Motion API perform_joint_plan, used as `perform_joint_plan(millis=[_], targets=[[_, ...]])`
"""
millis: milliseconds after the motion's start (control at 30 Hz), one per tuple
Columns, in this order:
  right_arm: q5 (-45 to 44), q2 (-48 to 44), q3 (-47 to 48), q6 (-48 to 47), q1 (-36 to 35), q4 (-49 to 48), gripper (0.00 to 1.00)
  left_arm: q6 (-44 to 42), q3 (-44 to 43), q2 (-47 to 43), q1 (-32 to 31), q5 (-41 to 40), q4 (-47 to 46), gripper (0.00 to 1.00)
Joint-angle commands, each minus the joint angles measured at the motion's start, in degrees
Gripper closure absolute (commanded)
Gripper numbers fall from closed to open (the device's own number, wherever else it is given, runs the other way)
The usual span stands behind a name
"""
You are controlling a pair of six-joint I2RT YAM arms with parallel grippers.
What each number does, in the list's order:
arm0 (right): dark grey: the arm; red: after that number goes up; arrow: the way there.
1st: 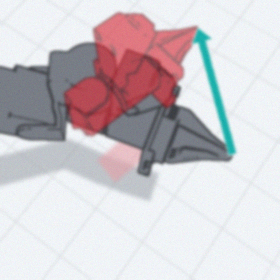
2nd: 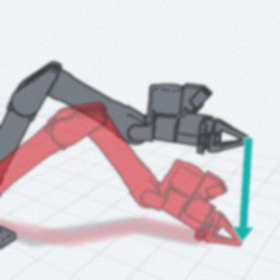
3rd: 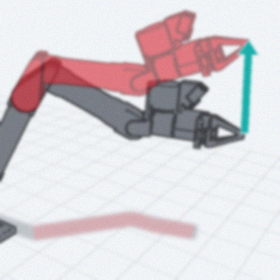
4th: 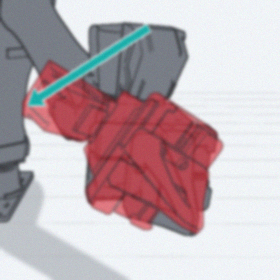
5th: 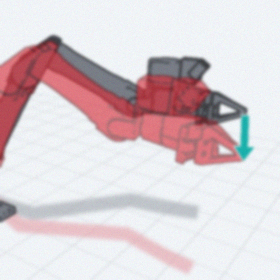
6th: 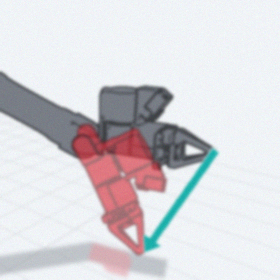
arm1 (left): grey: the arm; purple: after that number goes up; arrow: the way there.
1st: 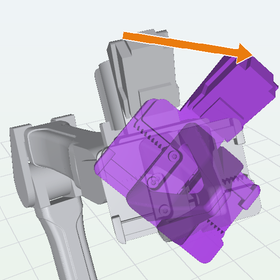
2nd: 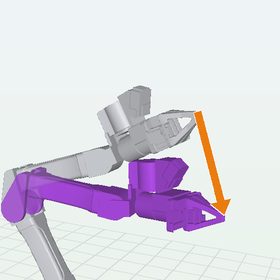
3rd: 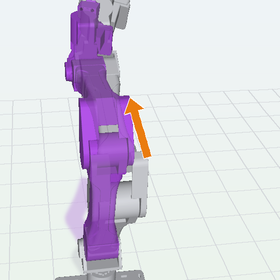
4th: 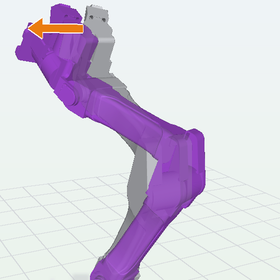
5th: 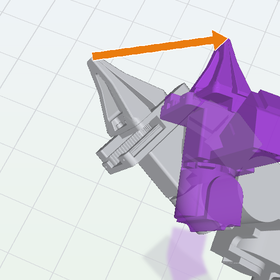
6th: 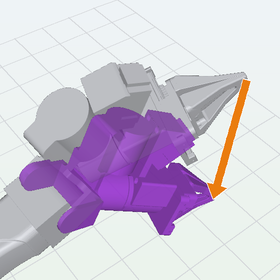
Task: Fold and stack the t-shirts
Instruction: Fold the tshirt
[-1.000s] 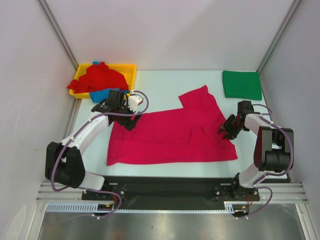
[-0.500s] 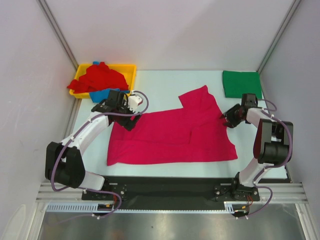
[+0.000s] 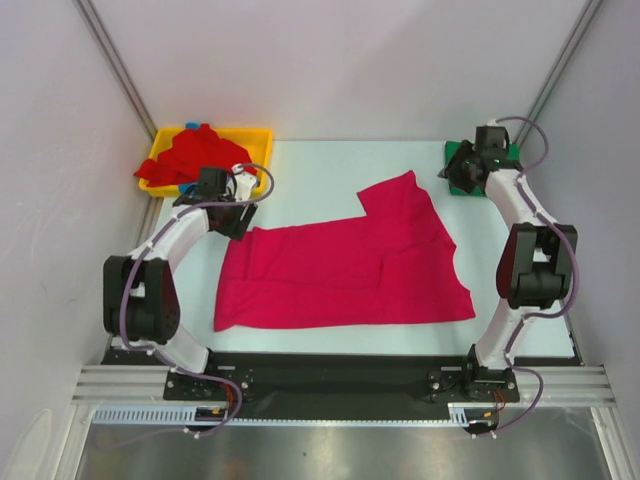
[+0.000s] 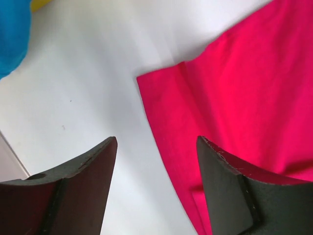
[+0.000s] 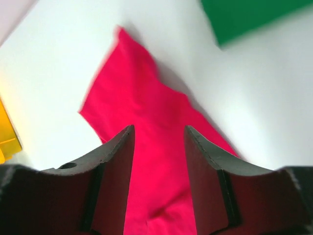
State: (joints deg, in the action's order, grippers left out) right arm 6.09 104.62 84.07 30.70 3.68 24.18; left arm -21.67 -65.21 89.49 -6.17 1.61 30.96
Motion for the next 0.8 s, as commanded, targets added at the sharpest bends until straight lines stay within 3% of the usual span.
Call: perform_joint_plan(millis=[0,200,333,567,700,767], targets=[[-3.28,5.76,6.00,-8.28,-2.98,2.80,0.49,1.89,-2.99,4.54,0.55,-3.34,-2.57,0.28],[-1.96,19.38,21.64,-11.61,-5.96,9.20,0.43,3.13,-7.82,12.80,3.27,-3.02,-4.50,0.29],[-3.36,27.73,32.96,-12.77,-7.63,16.66,0.42,3.13,-9.84,17.36,3.19,2.78,-5.73,0.29],[-1.69,32.14,35.72,-12.33,-8.25,18.53,0.44,2.51,-13.36,22.91,3.19,0.85,-4.42,0.34],[-0.20,31.35,34.14,-11.89,-8.34,17.39,0.48,1.90,-14.86,25.73,3.19,3.92,-1.09,0.44],[0.32,30.82,33.35,-11.63,-8.34,17.30,0.55,2.07,-14.60,26.35,3.19,4.72,0.76,0.52]])
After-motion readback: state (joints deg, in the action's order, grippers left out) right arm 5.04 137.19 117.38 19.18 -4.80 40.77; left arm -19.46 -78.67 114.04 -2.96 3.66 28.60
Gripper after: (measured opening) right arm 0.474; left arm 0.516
